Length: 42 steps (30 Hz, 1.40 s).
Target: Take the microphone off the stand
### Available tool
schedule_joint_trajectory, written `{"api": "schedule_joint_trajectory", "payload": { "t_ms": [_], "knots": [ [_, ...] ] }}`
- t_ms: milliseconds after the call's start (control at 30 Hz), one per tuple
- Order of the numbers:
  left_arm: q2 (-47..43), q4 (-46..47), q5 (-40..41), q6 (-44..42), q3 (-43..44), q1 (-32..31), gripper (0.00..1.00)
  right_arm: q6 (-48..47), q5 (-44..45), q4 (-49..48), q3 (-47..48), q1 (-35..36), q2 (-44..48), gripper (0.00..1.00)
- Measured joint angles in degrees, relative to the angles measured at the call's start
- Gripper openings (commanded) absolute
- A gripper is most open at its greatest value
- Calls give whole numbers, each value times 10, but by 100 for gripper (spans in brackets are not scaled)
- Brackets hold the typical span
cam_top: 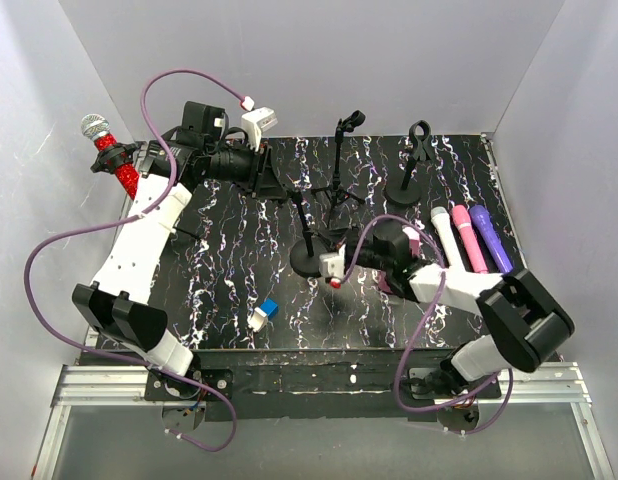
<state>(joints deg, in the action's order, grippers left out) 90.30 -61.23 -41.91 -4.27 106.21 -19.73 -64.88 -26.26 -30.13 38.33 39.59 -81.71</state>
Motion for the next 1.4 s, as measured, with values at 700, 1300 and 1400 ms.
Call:
{"api": "schedule_joint_trajectory", "payload": {
  "t_ms": [700,1300,1400],
  "knots": [
    [10,3,-7,4,8,1,0,354,-74,263,283,-75,-34,59],
    [13,-1,-7,0,13,1,0,699,-203,395,322,-118,-186,62],
    [13,-3,-7,-2,14,1,0,718,-207,392,333,-118,-202,62]
  ]
}}
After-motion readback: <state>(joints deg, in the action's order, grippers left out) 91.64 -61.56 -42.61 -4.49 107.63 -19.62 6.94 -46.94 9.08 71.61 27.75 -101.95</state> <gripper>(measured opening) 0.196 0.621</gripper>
